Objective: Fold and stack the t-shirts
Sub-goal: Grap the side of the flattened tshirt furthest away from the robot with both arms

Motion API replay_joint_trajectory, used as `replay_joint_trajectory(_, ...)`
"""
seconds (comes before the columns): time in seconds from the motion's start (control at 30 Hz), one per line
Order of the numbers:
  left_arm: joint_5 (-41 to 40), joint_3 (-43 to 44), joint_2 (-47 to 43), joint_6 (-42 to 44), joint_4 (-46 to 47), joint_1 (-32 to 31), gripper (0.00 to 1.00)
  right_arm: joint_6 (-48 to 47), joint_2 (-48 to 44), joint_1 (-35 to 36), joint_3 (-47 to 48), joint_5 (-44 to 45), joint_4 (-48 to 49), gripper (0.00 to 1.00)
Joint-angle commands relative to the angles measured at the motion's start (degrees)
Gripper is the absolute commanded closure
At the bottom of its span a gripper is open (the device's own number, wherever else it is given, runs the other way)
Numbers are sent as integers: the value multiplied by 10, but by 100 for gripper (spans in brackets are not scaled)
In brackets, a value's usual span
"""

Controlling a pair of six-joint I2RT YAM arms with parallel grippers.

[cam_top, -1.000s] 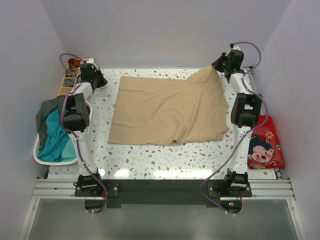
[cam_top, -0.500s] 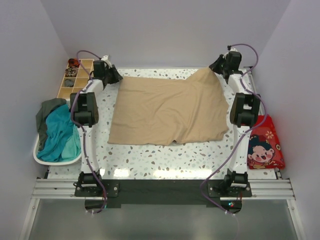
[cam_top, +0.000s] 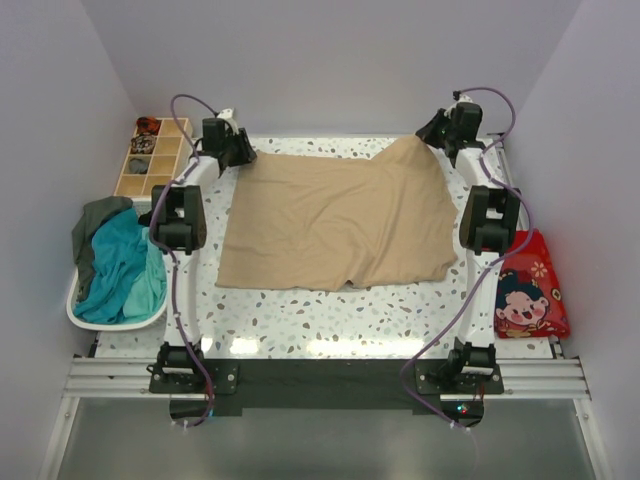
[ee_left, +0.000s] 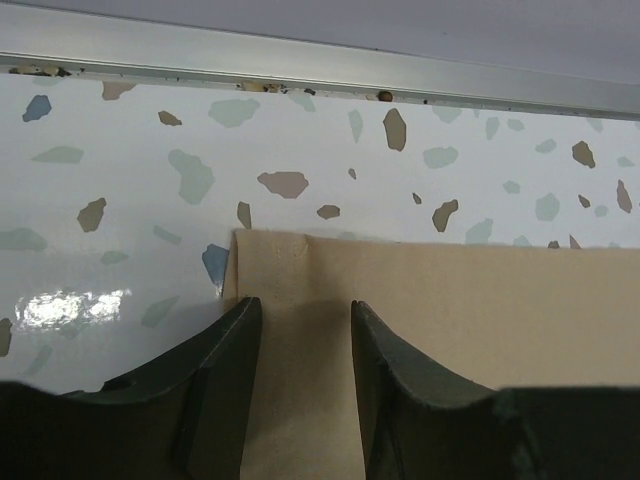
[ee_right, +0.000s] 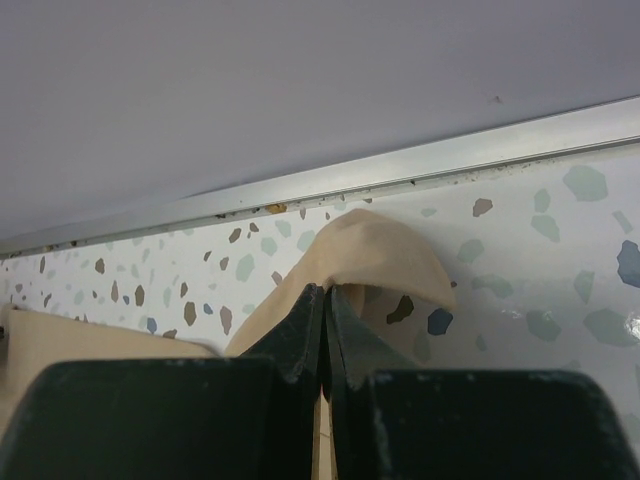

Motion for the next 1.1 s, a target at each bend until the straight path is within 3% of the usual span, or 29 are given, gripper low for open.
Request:
replay_joint_trajectory(0.0, -53, 35, 3, 33, -25, -13, 52, 6, 7, 5, 7, -22, 6, 100)
replay_joint_trajectory(0.17, -106, 73, 23, 49, -51, -23, 50, 6, 13, 4, 14, -24, 3, 100)
replay_joint_trajectory(0.43, -152, 8, -14, 41, 6, -31, 48, 4, 20, 5, 24, -30, -3, 100)
replay_joint_trajectory(0.7, -186, 84, 29, 54, -45, -38, 48, 5, 32, 4, 34, -33, -9, 100)
replay_joint_trajectory(0.8, -185, 102, 37, 53, -58, -38, 74, 5, 35, 4, 38, -34, -10, 100)
replay_joint_trajectory(0.83, -183, 100, 37, 53, -55, -38, 87, 5, 35, 4, 39, -35, -9, 100)
replay_joint_trajectory(0.93, -174, 112, 44, 54, -60, -38, 100, 5, 39, 4, 45, -49, -4, 100)
replay_joint_trajectory(1.07, -162, 94, 34, 55, -47, -36, 100, 13, 21, 1, 15, -93, 24, 100)
